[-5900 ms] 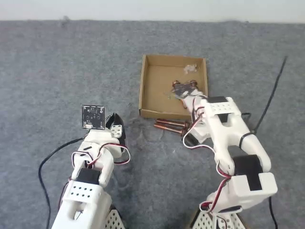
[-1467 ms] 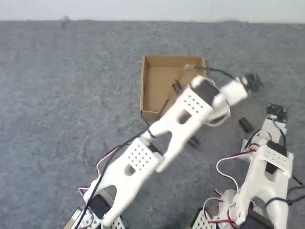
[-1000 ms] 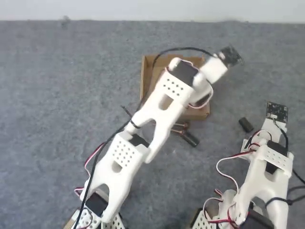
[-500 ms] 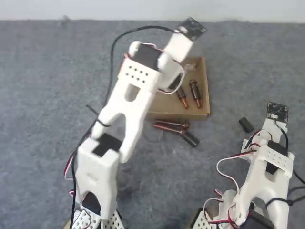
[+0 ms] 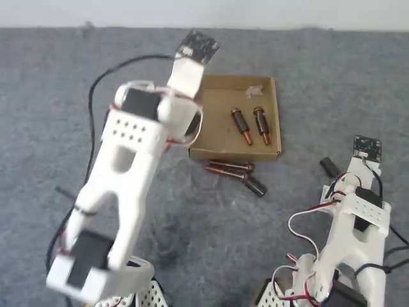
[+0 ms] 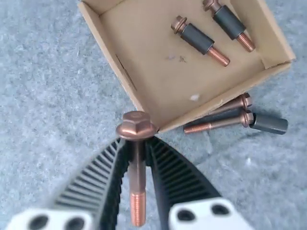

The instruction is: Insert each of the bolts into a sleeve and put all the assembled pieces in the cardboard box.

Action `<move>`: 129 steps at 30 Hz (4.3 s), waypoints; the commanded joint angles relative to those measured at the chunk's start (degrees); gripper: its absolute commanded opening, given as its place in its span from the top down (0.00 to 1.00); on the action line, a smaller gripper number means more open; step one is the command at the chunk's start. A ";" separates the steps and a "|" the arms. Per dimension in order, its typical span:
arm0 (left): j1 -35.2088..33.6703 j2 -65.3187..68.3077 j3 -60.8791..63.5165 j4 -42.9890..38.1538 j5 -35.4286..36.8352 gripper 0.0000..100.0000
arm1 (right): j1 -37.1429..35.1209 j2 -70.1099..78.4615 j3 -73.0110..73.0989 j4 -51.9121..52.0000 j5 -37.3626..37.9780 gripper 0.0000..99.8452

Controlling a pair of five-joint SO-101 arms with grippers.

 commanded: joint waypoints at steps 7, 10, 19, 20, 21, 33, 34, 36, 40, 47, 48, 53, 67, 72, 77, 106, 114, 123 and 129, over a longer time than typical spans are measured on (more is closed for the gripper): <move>-9.23 -26.11 34.77 -24.53 7.82 0.99 | -3.74 -0.84 -0.44 -0.48 -0.53 0.99; -14.68 -31.91 45.23 -33.67 10.37 0.99 | -4.09 -0.84 -0.62 -0.57 -0.79 0.99; -20.04 -46.59 72.22 -56.00 10.11 0.99 | -9.10 -0.92 -0.70 -5.76 -9.85 0.99; -20.48 -47.38 72.75 -56.00 10.20 0.99 | -9.80 -0.92 -0.62 -6.99 -10.64 0.99; -20.84 -48.18 73.36 -56.00 10.20 0.99 | -10.42 -0.92 -0.62 -8.31 -11.52 0.99; -21.27 -48.53 76.26 -56.35 9.93 0.99 | -19.82 -3.56 -0.88 -26.68 -13.01 0.99; -21.27 -48.53 76.26 -56.35 9.93 0.99 | -20.26 -4.79 -0.88 -28.26 -13.01 0.99; -21.27 -48.53 76.26 -56.44 8.70 0.99 | -20.97 -7.52 -0.62 -31.69 -13.01 0.99; -21.27 -48.53 76.26 -56.44 5.54 0.99 | -23.34 -12.53 1.58 -39.96 -13.01 0.99; -21.19 -48.53 77.67 -58.99 5.36 0.99 | -34.95 -14.46 10.02 -55.96 -13.27 0.99; -21.19 -48.53 78.20 -60.31 5.36 0.99 | -36.18 -13.76 10.64 -57.45 -13.27 0.99; -21.10 -48.53 78.64 -61.45 5.36 0.99 | -40.92 -9.10 13.45 -69.05 -13.36 0.99; -21.01 -48.53 78.73 -61.54 5.36 0.99 | -46.46 15.87 13.80 -101.23 -13.36 0.99; -20.92 -48.53 78.73 -61.54 5.36 0.99 | -48.57 22.11 14.24 -106.33 -13.27 0.99; -20.92 -48.53 78.73 -61.63 5.36 0.99 | -50.86 29.05 11.34 -108.88 -13.27 0.99; -20.84 -48.53 81.01 -67.25 5.27 0.99 | -56.31 43.03 18.46 -126.99 -13.36 0.99; -20.84 -48.53 81.10 -67.25 5.27 0.99 | -56.40 42.86 25.05 -136.84 -14.68 0.99; -20.84 -48.53 81.10 -67.25 5.27 0.99 | -55.96 43.12 29.63 -142.20 -16.70 0.99; -20.84 -48.53 81.19 -67.25 5.27 0.99 | -55.96 43.21 29.54 -141.67 -18.29 0.99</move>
